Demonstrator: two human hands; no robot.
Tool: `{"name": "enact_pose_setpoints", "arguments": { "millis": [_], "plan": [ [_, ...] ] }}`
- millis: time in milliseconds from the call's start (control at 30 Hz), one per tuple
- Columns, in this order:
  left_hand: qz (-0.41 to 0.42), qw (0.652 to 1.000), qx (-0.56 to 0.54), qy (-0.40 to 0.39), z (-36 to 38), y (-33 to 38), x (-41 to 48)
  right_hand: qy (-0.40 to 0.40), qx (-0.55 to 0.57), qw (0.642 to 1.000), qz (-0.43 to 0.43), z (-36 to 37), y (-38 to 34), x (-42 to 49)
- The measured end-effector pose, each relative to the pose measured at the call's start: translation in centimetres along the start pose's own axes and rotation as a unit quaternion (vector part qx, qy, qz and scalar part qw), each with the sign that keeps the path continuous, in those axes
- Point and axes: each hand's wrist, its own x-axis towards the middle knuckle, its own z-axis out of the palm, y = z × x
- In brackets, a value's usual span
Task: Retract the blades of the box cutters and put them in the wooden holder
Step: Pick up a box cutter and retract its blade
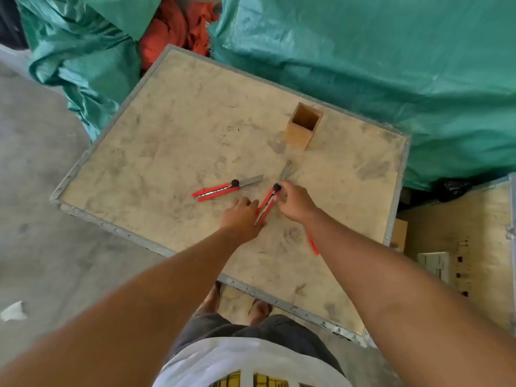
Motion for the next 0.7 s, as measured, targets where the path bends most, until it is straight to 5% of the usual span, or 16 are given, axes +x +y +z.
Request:
{"name": "enact_pose_setpoints", "arguments": {
  "millis": [400,567,700],
  "plan": [
    [-0.017,0.996,-0.083,0.007,1.0,-0.1,0.4,0.073,0.14,0.981,0.114,1.8,-0.3,1.9],
    [0.015,0.981,-0.193,0.018,0.8,-0.7,-1.1,0.099,0.297,0.933,0.179,1.5,-0.7,1.4],
    [0.021,0.959,-0.282,0.029,-1.3,-1.3,-2.5,0.095,0.374,0.91,0.152,-0.3,-1.6,-0.2]
  ]
}}
